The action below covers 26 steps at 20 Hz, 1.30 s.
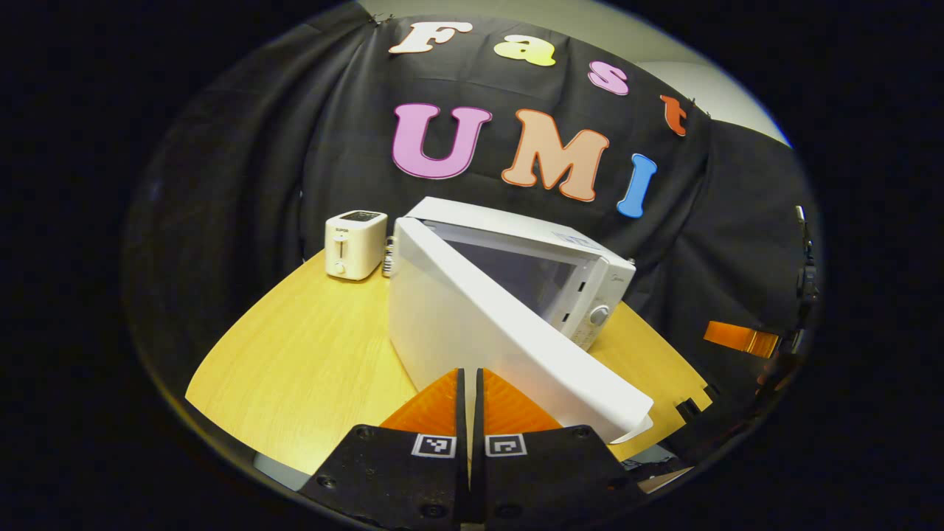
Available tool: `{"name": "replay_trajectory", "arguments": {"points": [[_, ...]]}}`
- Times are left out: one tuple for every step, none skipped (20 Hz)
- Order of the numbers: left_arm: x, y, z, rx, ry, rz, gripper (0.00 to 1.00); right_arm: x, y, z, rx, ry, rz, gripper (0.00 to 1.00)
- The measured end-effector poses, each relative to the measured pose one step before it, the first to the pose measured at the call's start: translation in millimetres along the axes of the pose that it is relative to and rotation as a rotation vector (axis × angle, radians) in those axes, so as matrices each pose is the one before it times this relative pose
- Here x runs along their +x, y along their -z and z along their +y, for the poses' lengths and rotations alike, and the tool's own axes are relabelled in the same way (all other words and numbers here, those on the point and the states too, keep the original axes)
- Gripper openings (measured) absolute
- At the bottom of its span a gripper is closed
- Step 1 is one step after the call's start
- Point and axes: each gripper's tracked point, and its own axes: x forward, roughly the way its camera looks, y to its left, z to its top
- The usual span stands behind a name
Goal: Open the microwave oven with the left hand, put the food in, and close the microwave oven.
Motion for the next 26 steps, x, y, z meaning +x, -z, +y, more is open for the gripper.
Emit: {"name": "replay_trajectory", "arguments": {"points": [[3.67, -1.94, -5.27, 0.01018, 0.00519, 0.00182, 0.0, -0.19, -0.55, -5.04, 0.00205, 0.00519, 0.00326, 0.92], [5.35, 0.22, -7.06, 0.00086, 0.01119, 0.00292, 0.0, 0.79, -0.17, -4.62, 0.00331, 0.00459, 0.00324, 0.92], [4.68, -0.93, -8.79, -0.00491, 0.01502, 0.00122, 0.0, 0.39, 0.0, -4.28, 0.00405, 0.00336, 0.00456, 0.92], [3.17, -1.25, -5.99, -0.00102, 0.00984, 0.00106, 0.0, 0.94, 0.06, -3.08, 0.0039, 0.00037, 0.00584, 0.92], [4.05, -2.26, -6.77, 0.00448, 0.00838, 0.00007, 0.0, 0.36, -2.07, -3.68, 0.0022, 0.00038, 0.00247, 0.92], [4.22, -1.14, -7.66, 0.00735, 0.00749, 0.00067, 0.0, 2.52, -1.67, -2.91, -0.00191, 0.00347, -0.00232, 0.96], [4.82, -1.37, -7.08, 0.0079, 0.00933, 0.00143, 0.0, 1.23, -3.82, -4.29, -0.00155, 0.00586, -0.00238, 0.92], [5.19, -1.18, -7.48, 0.0056, 0.01104, -0.00076, 0.0, -2.32, -2.66, -3.84, 0.00221, -0.00138, -0.00283, 0.92], [5.78, -1.71, -7.29, 0.00273, 0.01259, -0.00177, 0.0, 0.3, -2.31, -0.23, 0.00304, -0.00457, -0.00002, 0.92], [6.87, -0.91, -6.75, 0.00148, 0.01125, -0.00563, 0.0, 0.85, -0.44, -1.69, 0.00147, -0.00253, -0.00119, 0.92], [6.71, -1.33, -6.02, -0.00123, 0.00809, -0.00127, 0.0, -0.15, -2.01, -1.54, -0.00041, -0.00192, -0.00191, 0.92], [5.88, -0.98, -5.7, -0.0002, 0.00577, -0.00035, 0.0, 0.54, 0.3, -1.18, -0.0012, -0.00012, -0.00255, 0.92], [5.96, -3.78, -4.06, -0.00042, 0.00217, -0.00644, 0.0, -0.16, -1.2, -0.74, 0.00044, -0.0006, -0.0017, 0.92], [7.59, -3.34, -3.38, -0.00309, 0.00052, -0.00842, 0.0, -0.33, -0.76, -0.06, 0.00301, -0.00215, -0.00018, 0.92], [6.64, -2.91, -2.54, -0.00556, -0.00064, -0.00658, 0.0, -0.79, -0.02, 0.94, 0.00328, -0.00356, 0.00069, 0.92], [6.36, -1.45, -2.14, -0.00418, -0.00115, -0.00463, 0.0, -0.31, -0.64, 0.45, 0.00162, -0.00415, 0.00038, 0.92], [6.67, -2.74, -0.93, 0.0005, -0.00373, -0.00413, 0.0, -0.59, -0.96, 0.11, -0.00093, -0.00332, -0.00035, 0.92], [6.12, -3.32, -0.54, 0.00409, -0.00495, -0.00513, 0.02, -0.63, -1.52, 0.1, -0.00288, -0.00149, -0.00078, 0.92], [6.25, -2.32, -0.48, 0.00297, -0.00015, -0.00547, 0.0, -1.11, -0.66, -0.05, -0.00526, 0.00017, -0.00172, 0.92], [5.86, -2.51, -1.77, -0.00114, 0.00309, -0.00612, 0.0, 0.03, -1.4, -0.09, -0.00659, 0.00006, -0.00332, 0.92], [7.06, -2.05, -1.79, -0.00384, 0.00161, -0.00015, 0.0, -1.53, -2.23, -0.07, -0.00682, -0.00002, -0.00493, 0.92], [7.97, -0.75, -0.16, -0.0016, -0.00144, -0.00254, 0.0, -0.03, -1.89, -0.39, -0.01053, 0.00217, -0.00623, 0.92], [7.25, -2.11, -1.15, -0.00148, -0.00308, -0.00294, 0.0, 0.58, -1.79, 0.41, -0.00741, 0.00382, -0.00525, 0.92], [6.86, -2.9, -1.26, -0.00126, -0.00115, -0.00616, 0.0, 0.56, 0.04, -0.33, -0.00292, 0.00058, -0.00292, 0.92], [7.35, -2.92, -2.44, -0.00239, 0.00091, -0.00587, 0.0, 0.29, -1.51, 0.42, 0.00148, -0.00208, -0.00081, 0.92], [6.04, -2.09, -3.46, -0.00169, 0.00217, -0.0056, 0.0, 1.16, 0.54, 1.94, 0.00415, -0.00092, -0.00091, 0.92]]}}
